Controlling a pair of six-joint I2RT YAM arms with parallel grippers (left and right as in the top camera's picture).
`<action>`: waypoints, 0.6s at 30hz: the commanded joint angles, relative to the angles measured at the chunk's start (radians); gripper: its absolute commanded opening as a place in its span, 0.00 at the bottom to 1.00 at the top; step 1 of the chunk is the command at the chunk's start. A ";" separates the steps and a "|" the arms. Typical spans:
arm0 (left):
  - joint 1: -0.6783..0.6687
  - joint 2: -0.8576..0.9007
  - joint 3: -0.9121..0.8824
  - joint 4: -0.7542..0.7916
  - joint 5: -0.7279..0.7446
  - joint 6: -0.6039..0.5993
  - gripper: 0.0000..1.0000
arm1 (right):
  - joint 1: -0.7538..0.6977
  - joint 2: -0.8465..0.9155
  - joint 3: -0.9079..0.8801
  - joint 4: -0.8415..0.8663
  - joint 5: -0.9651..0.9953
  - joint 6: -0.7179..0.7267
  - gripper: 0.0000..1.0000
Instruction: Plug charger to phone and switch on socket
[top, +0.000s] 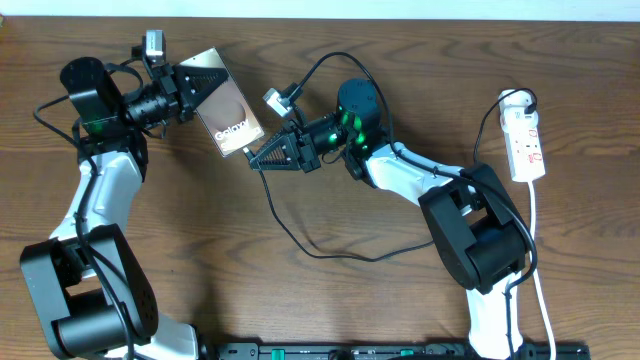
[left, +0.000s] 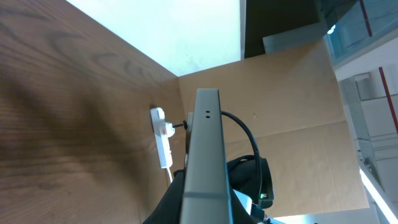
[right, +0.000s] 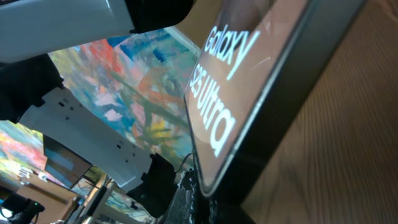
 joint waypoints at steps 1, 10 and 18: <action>0.003 0.000 0.006 0.012 0.040 -0.012 0.07 | -0.003 -0.005 0.009 0.006 0.029 0.037 0.01; 0.003 0.000 0.006 0.012 0.045 0.002 0.07 | -0.003 -0.005 0.009 0.034 0.031 0.051 0.01; 0.003 0.000 0.006 0.012 0.063 0.002 0.07 | -0.009 -0.005 0.009 0.033 0.031 0.053 0.01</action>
